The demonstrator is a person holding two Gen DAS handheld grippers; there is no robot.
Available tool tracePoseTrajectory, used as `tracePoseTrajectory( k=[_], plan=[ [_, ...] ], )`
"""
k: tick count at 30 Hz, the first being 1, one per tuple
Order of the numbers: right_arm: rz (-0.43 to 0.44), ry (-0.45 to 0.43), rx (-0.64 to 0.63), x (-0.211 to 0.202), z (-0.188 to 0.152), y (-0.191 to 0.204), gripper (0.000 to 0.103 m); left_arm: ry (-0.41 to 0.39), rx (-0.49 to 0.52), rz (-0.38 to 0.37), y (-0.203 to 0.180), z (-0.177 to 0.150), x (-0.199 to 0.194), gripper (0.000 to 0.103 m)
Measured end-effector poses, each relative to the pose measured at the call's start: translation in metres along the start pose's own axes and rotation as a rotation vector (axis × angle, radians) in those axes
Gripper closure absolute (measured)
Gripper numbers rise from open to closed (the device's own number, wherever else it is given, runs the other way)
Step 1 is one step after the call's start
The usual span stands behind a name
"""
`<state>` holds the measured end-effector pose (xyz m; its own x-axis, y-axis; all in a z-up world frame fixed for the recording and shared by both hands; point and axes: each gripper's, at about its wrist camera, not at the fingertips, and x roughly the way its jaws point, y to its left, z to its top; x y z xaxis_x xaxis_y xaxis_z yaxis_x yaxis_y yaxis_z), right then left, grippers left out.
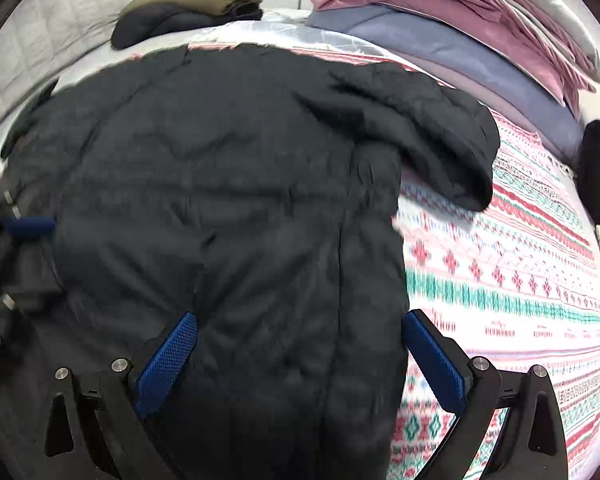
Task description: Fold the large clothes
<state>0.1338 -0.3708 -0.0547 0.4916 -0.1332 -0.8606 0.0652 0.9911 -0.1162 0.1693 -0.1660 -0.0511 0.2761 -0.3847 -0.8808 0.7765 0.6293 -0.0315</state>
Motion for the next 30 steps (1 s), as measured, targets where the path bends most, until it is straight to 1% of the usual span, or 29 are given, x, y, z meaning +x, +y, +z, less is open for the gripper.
tracePoseTrajectory(
  k=[2, 4, 5, 7, 8, 10, 12, 16, 17, 18, 19, 20, 21, 22, 23, 24, 25, 27, 29, 30],
  plan=[
    [0.048, -0.019, 0.023, -0.021, -0.009, -0.006, 0.000, -0.010, -0.010, -0.005, 0.006, -0.014, -0.021, 0.032],
    [0.104, -0.050, 0.053, -0.042, -0.017, -0.011, 0.000, -0.033, -0.038, 0.008, 0.015, -0.032, -0.049, 0.024],
    [0.142, -0.063, 0.079, -0.057, -0.021, -0.016, 0.000, -0.044, -0.054, 0.011, 0.021, -0.039, -0.061, 0.023],
    [0.202, -0.076, 0.119, -0.077, -0.032, -0.024, 0.000, -0.062, -0.111, 0.019, 0.039, -0.064, -0.088, 0.022],
    [0.219, -0.077, 0.137, -0.084, -0.037, -0.027, 0.000, -0.065, -0.139, 0.026, 0.046, -0.075, -0.099, 0.022],
    [0.241, -0.073, 0.172, -0.093, -0.048, -0.035, 0.000, -0.072, -0.211, 0.063, 0.069, -0.104, -0.119, 0.022],
    [0.276, -0.055, 0.230, -0.095, -0.064, -0.049, 0.000, -0.070, -0.307, 0.119, 0.099, -0.137, -0.137, 0.022],
    [0.382, 0.016, 0.369, -0.083, -0.094, -0.066, 0.000, -0.040, -0.494, 0.198, 0.150, -0.202, -0.152, 0.022],
    [0.418, 0.029, 0.407, -0.078, -0.104, -0.072, 0.000, -0.023, -0.562, 0.206, 0.165, -0.223, -0.151, 0.022],
    [0.449, 0.037, 0.439, -0.073, -0.112, -0.074, 0.001, -0.006, -0.607, 0.189, 0.174, -0.235, -0.148, 0.022],
    [0.489, 0.045, 0.480, -0.067, -0.120, -0.076, 0.004, 0.006, -0.650, 0.149, 0.181, -0.247, -0.141, 0.022],
    [0.518, 0.048, 0.509, -0.061, -0.123, -0.078, 0.006, 0.012, -0.692, 0.085, 0.187, -0.258, -0.133, 0.023],
    [0.563, 0.055, 0.546, -0.054, -0.127, -0.079, 0.017, 0.010, -0.714, 0.046, 0.188, -0.262, -0.128, 0.026],
    [0.591, 0.060, 0.572, -0.050, -0.129, -0.078, 0.032, -0.013, -0.718, 0.037, 0.188, -0.265, -0.129, 0.032],
    [0.623, 0.057, 0.605, -0.045, -0.131, -0.077, 0.041, -0.038, -0.701, 0.020, 0.185, -0.264, -0.131, 0.042],
    [0.650, 0.057, 0.623, -0.041, -0.132, -0.075, 0.065, -0.055, -0.699, -0.035, 0.182, -0.264, -0.134, 0.067],
    [0.653, 0.051, 0.630, -0.042, -0.131, -0.074, 0.083, -0.073, -0.716, -0.084, 0.179, -0.264, -0.137, 0.077],
    [0.621, 0.013, 0.616, -0.051, -0.130, -0.073, 0.089, -0.092, -0.702, -0.082, 0.172, -0.263, -0.145, 0.087],
    [0.570, -0.014, 0.587, -0.065, -0.131, -0.071, 0.092, -0.093, -0.666, -0.074, 0.159, -0.264, -0.152, 0.089],
    [0.535, 0.000, 0.584, -0.071, -0.133, -0.071, 0.093, -0.082, -0.649, -0.077, 0.152, -0.265, -0.152, 0.090]
  ],
)
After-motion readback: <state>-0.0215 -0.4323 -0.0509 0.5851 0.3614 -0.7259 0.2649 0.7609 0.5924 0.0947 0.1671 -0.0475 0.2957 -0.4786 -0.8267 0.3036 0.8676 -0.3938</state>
